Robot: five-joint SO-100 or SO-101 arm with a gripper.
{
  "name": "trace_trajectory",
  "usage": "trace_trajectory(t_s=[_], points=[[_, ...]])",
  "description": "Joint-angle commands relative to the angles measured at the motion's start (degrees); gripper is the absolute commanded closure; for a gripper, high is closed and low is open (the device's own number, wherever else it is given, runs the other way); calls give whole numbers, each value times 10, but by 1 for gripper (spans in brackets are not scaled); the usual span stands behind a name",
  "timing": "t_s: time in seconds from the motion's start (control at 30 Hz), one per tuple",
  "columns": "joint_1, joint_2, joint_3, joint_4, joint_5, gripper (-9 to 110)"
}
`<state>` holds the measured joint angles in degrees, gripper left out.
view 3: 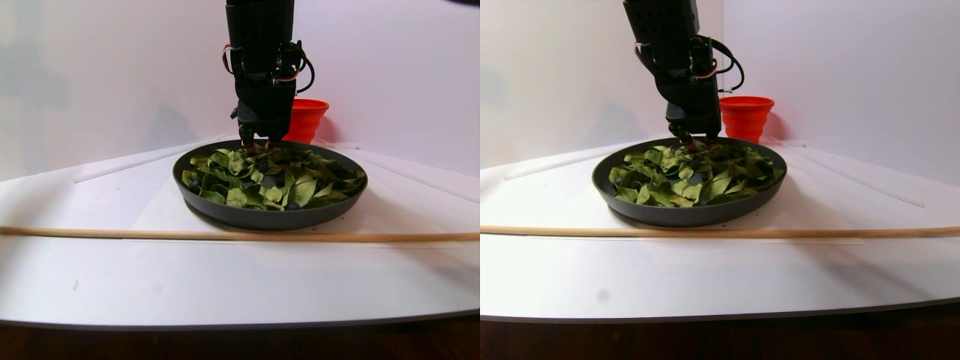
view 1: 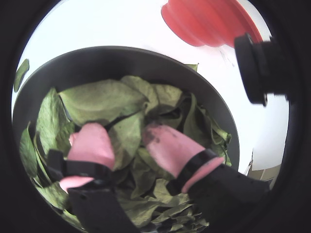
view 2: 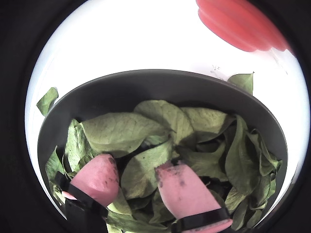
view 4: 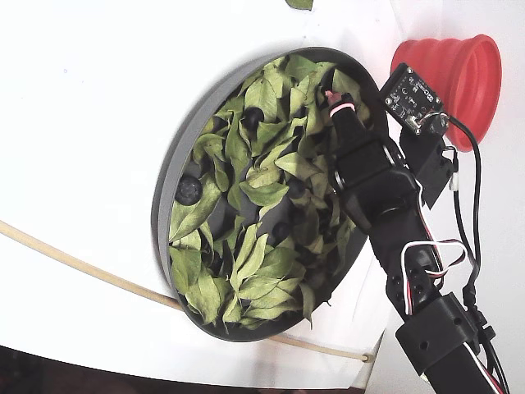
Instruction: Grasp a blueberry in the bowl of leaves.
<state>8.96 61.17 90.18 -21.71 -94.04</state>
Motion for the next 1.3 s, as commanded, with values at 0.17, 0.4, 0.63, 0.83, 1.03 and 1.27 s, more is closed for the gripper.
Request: trace_trajectory(t_s=[0.17, 0.4, 0.63, 0.83, 1.03, 1.27], points=[[11, 30, 5, -3, -26, 86], [11, 31, 5, -3, -27, 86], [10, 37, 5, 0, -25, 86], [10, 48, 5, 0, -21, 86], [9, 69, 14, 0, -16, 86], [9, 91, 25, 0, -12, 86]])
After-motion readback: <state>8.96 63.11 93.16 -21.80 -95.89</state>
